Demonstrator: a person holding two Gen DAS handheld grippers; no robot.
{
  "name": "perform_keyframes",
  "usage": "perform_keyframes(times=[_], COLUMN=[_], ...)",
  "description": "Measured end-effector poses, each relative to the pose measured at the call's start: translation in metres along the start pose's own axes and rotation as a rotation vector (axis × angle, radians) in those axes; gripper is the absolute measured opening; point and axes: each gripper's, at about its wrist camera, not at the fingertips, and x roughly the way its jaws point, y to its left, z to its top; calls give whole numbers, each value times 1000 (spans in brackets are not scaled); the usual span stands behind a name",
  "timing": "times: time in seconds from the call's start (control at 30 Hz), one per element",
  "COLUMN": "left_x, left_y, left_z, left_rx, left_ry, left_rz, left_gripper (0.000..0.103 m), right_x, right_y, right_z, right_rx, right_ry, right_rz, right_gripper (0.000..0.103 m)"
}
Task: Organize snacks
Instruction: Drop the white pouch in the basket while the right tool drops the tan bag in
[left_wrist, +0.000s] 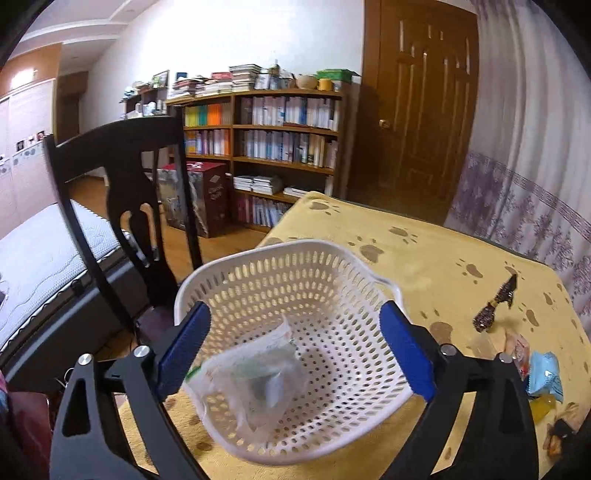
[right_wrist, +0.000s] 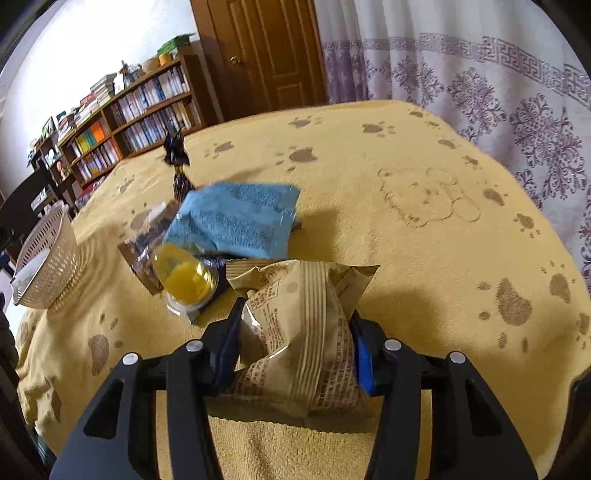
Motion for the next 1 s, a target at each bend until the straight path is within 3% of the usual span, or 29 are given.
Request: perform_keyframes(times=[0.23,0.4,0.63,1.0], left_x=[-10,-18,-29,-32], left_y=[20,37,61,86], left_z=[0,3,12,16], left_rx=[-40,-63,-104,-185], left_ry=[-41,-69,-112,-109], left_rz=[45,118,184,155], left_gripper=[99,100,100,100], right_x=[-21,-32,-31,-11], right_y=[10,41,129,275], right_z=[15,33,57,64], right_rx=[-1,-51,-161,-314], right_ry=[-72,-118,-151,-114], right_rz=[10,61,222,427], right_gripper=[51,51,51,51])
